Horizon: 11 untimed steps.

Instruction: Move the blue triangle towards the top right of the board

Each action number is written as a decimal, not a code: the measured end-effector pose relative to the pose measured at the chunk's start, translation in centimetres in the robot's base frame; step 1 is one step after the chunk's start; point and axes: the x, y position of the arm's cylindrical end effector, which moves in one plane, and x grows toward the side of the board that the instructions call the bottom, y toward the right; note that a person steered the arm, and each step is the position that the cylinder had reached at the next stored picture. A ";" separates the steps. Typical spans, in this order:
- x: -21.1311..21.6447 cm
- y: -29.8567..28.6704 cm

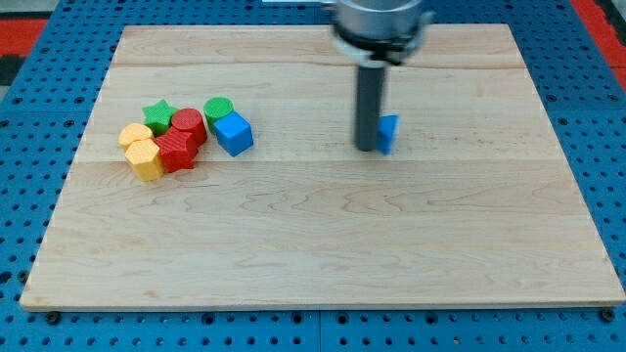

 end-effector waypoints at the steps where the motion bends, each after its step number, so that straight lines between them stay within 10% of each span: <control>1: -0.6 4.4; 3: -8.9 6.5; 5: -4.4 5.4; 9: -15.4 11.1; 11: -13.0 7.9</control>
